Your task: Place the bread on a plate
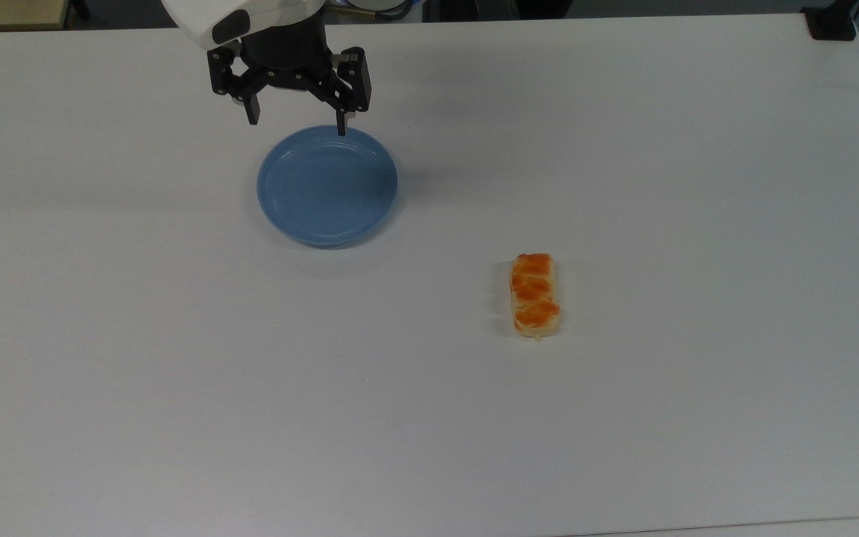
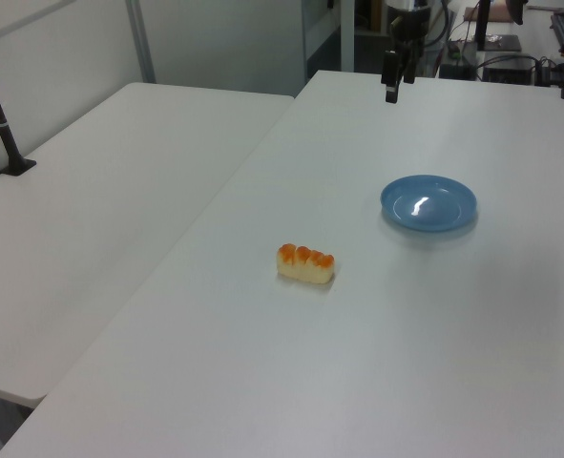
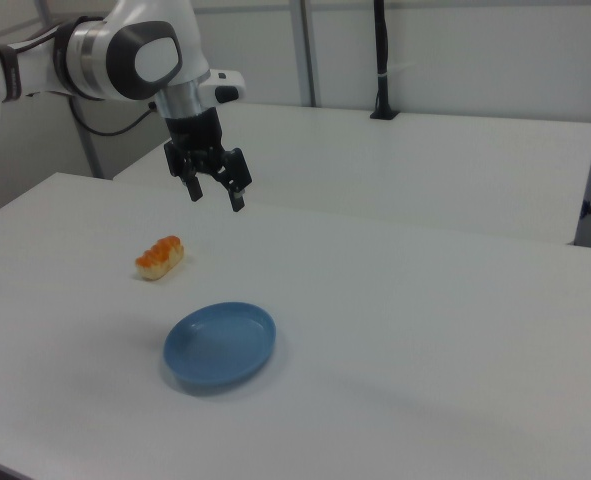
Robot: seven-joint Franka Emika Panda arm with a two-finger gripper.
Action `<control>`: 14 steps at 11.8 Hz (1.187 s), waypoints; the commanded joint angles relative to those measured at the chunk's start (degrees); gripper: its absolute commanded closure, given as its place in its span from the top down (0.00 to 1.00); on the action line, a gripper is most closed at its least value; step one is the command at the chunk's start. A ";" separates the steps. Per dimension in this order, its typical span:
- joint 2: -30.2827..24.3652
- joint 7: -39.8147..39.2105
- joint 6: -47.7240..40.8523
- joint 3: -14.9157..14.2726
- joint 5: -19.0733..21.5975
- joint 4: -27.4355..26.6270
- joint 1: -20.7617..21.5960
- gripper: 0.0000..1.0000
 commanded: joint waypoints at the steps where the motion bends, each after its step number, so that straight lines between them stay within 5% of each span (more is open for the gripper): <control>1: -1.13 -0.95 -1.09 -0.08 3.39 -0.71 0.27 1.00; 11: 0.10 -2.27 -0.30 -0.08 3.68 -0.61 0.70 1.00; 14: 2.21 -1.66 3.37 -0.08 4.39 -0.53 4.20 1.00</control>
